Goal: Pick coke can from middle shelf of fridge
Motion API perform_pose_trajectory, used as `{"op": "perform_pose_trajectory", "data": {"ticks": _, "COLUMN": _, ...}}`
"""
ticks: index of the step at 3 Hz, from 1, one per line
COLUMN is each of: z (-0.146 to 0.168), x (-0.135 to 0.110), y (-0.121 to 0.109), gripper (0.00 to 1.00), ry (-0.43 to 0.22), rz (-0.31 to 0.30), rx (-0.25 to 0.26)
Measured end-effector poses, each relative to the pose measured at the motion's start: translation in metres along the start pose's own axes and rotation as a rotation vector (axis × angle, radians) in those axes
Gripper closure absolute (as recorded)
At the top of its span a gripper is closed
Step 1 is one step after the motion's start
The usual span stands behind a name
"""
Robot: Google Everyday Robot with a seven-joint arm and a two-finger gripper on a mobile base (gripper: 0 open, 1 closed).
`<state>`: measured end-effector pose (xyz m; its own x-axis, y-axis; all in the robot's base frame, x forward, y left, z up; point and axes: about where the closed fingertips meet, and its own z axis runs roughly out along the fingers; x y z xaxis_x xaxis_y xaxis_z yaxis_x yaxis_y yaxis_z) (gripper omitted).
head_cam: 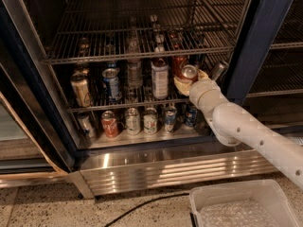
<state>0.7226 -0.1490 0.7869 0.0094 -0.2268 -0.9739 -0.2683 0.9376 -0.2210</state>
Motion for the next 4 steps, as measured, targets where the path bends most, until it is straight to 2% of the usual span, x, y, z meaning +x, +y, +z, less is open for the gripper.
{"op": "perform_pose_trajectory", "data": {"ticks": 2, "z": -0.014, "x": -0.005, "y": 0.003, "gripper": 1.00, "ry": -0.008, "rz": 0.018, "rx": -0.027}}
{"op": "perform_pose_trajectory", "data": {"ticks": 4, "z": -0.053, "x": -0.013, "y": -0.006, "gripper": 1.00, "ry": -0.013, "rz": -0.005, "rx": -0.062}}
